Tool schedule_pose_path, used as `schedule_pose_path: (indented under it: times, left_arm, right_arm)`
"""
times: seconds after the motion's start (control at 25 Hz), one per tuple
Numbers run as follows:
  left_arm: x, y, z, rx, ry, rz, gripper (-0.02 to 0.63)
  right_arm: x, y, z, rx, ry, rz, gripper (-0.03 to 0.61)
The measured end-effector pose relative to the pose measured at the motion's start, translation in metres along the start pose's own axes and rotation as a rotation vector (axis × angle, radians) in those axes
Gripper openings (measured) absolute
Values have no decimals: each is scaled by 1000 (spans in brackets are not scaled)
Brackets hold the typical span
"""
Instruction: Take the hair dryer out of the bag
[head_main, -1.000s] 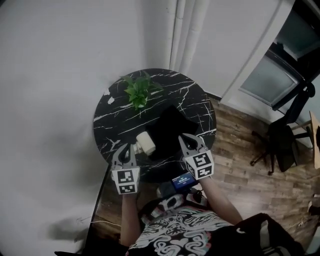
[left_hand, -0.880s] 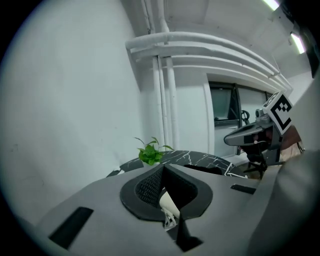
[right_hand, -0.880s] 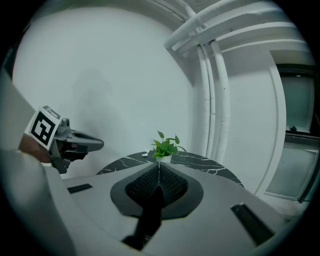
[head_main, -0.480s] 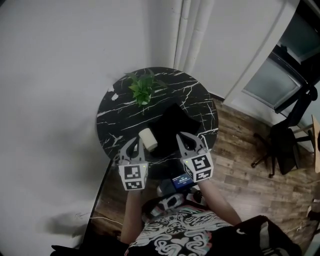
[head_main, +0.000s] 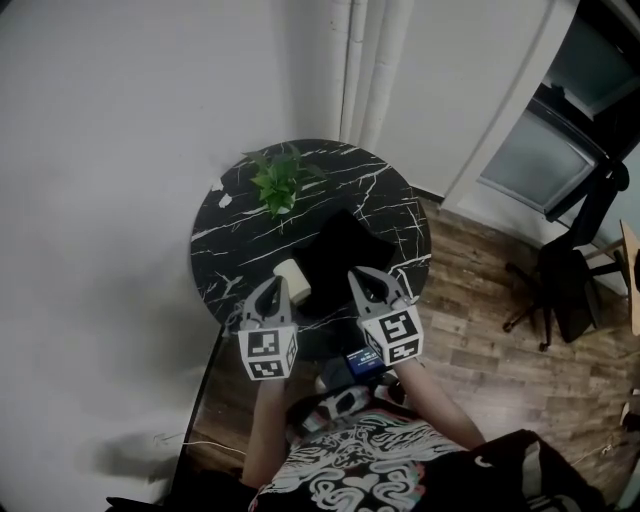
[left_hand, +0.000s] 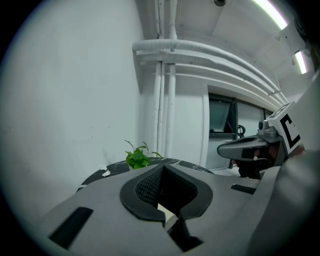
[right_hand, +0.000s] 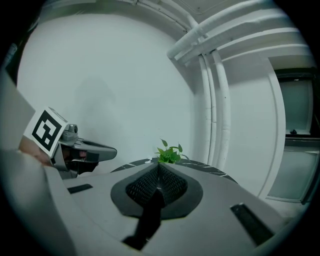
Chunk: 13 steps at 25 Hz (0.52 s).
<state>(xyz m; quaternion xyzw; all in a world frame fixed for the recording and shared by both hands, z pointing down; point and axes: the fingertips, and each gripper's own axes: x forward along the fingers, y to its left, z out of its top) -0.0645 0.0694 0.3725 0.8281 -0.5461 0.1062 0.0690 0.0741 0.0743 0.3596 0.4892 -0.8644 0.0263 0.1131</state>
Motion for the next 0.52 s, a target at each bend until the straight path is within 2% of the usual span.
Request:
schedule_pose_path:
  times: [0.52]
  left_arm:
    - [-9, -1, -11, -12, 27, 24, 15]
  right_arm:
    - [-10, 5, -6, 17, 23, 7, 18]
